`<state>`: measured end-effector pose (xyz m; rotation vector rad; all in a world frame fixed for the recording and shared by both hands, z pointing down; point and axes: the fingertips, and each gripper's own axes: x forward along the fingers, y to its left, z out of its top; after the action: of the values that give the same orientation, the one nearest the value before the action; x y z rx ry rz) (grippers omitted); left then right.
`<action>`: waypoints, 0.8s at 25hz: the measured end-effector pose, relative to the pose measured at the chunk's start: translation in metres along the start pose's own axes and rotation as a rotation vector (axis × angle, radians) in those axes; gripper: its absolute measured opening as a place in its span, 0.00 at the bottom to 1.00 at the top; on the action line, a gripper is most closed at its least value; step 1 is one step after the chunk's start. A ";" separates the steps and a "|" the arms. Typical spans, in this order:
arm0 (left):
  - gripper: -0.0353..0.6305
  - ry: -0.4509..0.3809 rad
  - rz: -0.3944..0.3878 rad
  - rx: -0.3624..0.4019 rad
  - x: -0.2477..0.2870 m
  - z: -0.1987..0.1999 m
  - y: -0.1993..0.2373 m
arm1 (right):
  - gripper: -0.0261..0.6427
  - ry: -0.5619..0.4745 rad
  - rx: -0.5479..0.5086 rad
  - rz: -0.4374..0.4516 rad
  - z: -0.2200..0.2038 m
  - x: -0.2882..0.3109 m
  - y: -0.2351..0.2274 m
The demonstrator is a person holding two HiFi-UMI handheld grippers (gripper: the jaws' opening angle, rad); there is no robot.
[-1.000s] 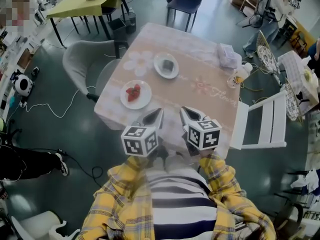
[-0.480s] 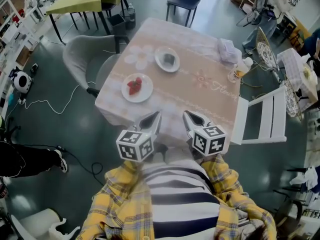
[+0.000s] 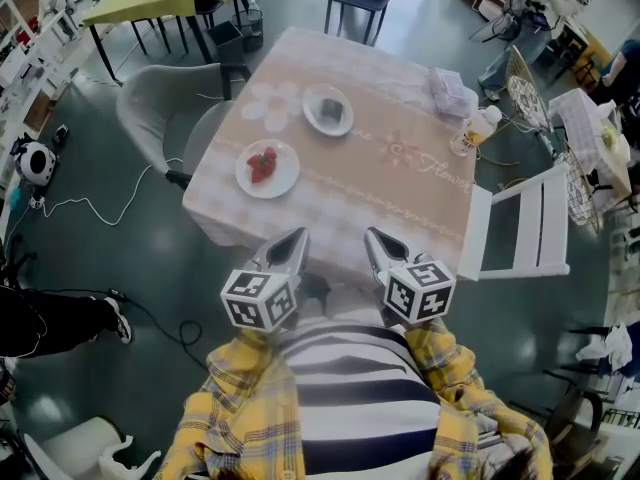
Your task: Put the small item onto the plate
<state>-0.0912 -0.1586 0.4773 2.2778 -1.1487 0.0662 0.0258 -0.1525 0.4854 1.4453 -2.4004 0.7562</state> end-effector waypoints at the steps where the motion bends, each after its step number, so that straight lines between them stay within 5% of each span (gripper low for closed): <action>1: 0.06 0.001 0.003 -0.004 0.000 -0.001 0.001 | 0.03 0.005 0.003 -0.001 -0.003 0.000 0.000; 20: 0.06 0.028 0.029 -0.054 0.005 -0.010 0.012 | 0.03 0.036 -0.010 0.011 -0.008 0.009 0.001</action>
<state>-0.0947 -0.1628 0.4932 2.2059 -1.1553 0.0775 0.0195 -0.1546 0.4961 1.4041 -2.3843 0.7653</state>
